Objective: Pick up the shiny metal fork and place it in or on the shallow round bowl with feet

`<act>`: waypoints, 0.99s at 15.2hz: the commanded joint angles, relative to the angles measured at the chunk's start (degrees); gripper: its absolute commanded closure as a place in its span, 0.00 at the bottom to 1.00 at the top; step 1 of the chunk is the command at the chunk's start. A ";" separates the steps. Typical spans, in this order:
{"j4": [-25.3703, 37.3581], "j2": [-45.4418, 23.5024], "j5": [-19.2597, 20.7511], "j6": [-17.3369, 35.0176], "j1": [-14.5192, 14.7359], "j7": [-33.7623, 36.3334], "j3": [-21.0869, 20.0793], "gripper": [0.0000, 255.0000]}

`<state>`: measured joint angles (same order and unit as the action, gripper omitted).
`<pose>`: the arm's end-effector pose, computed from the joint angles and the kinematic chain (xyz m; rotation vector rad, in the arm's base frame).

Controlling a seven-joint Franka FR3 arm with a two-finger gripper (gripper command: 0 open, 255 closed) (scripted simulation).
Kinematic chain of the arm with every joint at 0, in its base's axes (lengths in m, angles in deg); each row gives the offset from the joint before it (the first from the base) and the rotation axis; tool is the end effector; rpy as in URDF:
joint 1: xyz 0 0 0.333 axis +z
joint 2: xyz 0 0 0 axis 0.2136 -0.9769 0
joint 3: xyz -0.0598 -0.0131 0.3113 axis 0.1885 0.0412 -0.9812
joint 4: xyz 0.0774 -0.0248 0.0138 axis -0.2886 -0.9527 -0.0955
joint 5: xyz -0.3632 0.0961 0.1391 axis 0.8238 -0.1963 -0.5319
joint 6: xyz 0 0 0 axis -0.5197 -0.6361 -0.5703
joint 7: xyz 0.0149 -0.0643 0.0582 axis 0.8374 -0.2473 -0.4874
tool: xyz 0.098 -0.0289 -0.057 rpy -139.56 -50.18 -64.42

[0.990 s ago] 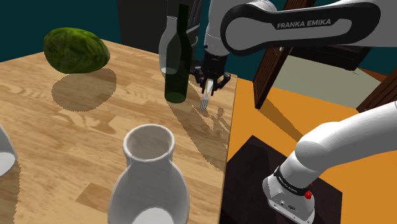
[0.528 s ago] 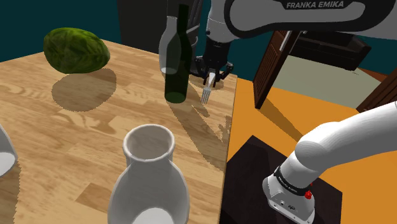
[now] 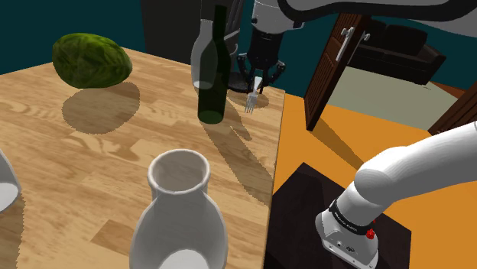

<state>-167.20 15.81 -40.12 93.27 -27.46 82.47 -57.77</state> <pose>0.4174 0.1399 0.5829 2.6446 -1.5259 0.1845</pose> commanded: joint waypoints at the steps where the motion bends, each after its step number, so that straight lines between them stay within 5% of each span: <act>1: 1.46 -1.55 0.79 0.01 -0.70 -0.66 0.35 1.00; 15: 18.38 -22.92 10.36 3.45 -7.91 -9.05 4.94 1.00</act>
<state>-150.62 -5.31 -30.50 96.75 -35.03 73.79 -53.00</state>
